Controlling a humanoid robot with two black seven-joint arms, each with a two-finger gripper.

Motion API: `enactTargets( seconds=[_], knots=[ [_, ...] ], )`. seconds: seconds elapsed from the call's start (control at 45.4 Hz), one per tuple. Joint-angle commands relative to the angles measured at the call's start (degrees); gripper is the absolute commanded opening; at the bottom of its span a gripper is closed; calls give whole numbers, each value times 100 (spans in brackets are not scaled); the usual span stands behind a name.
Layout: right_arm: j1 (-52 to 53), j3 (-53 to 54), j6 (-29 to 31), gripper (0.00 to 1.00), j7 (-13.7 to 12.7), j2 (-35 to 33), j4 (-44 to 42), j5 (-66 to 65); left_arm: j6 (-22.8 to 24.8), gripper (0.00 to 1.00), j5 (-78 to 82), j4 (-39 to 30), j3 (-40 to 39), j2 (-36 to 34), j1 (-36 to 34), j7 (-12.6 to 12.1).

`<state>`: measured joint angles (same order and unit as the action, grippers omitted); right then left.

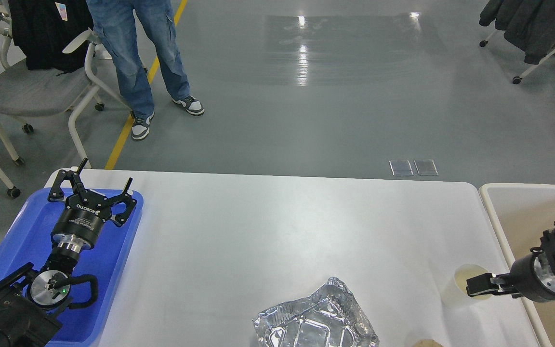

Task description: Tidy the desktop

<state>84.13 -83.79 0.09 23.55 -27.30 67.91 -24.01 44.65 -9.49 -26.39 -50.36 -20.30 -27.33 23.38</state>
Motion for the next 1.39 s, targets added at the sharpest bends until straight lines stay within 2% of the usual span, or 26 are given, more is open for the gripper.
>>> enactTargets(
  seconds=[0.0, 0.088, 0.243, 0.265, 0.287, 0.706, 0.97, 1.102, 1.367],
  knots=[
    [-195, 38, -202, 91, 9, 41, -217, 169, 0, 99, 0, -7, 0, 0, 0, 0],
    [-195, 12, -317, 76, 18, 58, -217, 64, 0, 99, 0, 2, 0, 0, 0, 0],
    [-195, -50, -369, 21, 36, 129, -217, -164, 0, 99, 0, 2, 0, 0, 0, 0],
    [-186, -50, -370, 5, 36, 129, -217, -235, 0, 99, 0, -7, 0, 0, 0, 0],
    [-186, -41, -370, 0, 36, 129, -217, -235, 0, 99, 0, 2, 0, 0, 0, 0],
    [7, -50, -361, 0, 53, 59, -173, -191, 0, 99, 0, 2, 0, 0, 0, 0],
    [1078, -68, -229, 0, 88, -258, 345, -297, 0, 99, 0, 2, 0, 0, 0, 0],
    [2054, -50, 236, 0, 88, -495, 829, -543, 0, 99, 0, -7, 0, 0, 0, 0],
    [3372, 20, 1124, 0, 273, -548, 944, -552, 0, 99, 0, 2, 0, 0, 0, 0]
  ],
)
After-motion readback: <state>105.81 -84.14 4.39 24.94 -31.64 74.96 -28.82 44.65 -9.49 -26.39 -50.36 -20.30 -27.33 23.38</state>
